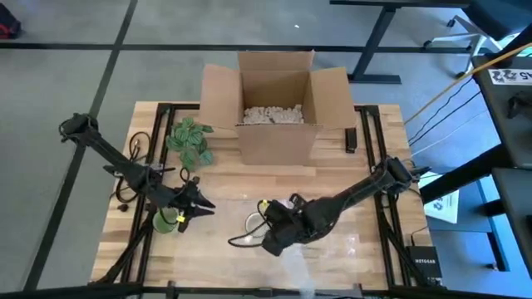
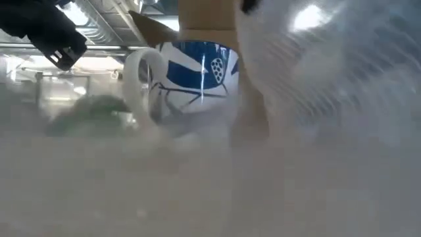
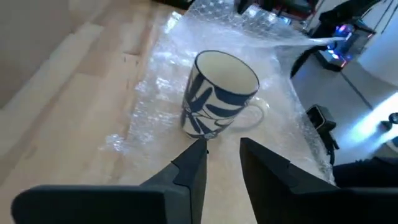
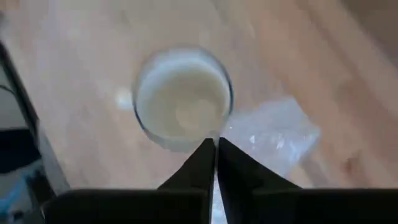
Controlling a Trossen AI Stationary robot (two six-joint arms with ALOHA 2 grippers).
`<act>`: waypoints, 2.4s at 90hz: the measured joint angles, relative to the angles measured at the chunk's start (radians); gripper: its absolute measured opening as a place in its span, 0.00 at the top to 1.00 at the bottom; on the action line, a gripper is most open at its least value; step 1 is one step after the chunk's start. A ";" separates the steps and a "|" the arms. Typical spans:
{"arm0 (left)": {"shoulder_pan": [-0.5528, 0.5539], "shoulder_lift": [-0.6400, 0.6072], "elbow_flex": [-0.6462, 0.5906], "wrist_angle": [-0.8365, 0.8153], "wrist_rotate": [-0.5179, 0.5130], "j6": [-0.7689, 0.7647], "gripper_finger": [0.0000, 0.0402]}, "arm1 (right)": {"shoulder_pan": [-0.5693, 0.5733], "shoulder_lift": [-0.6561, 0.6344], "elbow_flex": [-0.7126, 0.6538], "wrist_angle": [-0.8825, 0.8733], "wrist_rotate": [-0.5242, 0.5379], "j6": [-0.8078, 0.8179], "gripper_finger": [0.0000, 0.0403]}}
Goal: Wrap mug
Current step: Wrap the blue mug in bubble wrap
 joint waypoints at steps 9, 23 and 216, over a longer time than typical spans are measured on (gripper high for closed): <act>0.000 -0.033 0.000 -0.013 0.000 0.009 0.80 | -0.021 0.001 0.022 0.083 0.009 -0.080 1.00; 0.000 -0.065 0.000 -0.035 0.000 0.010 0.80 | -0.050 0.002 0.020 0.244 -0.020 -0.184 1.00; -0.040 -0.075 -0.001 -0.084 -0.002 -0.015 0.80 | -0.133 0.177 0.133 0.362 -0.310 -0.336 0.56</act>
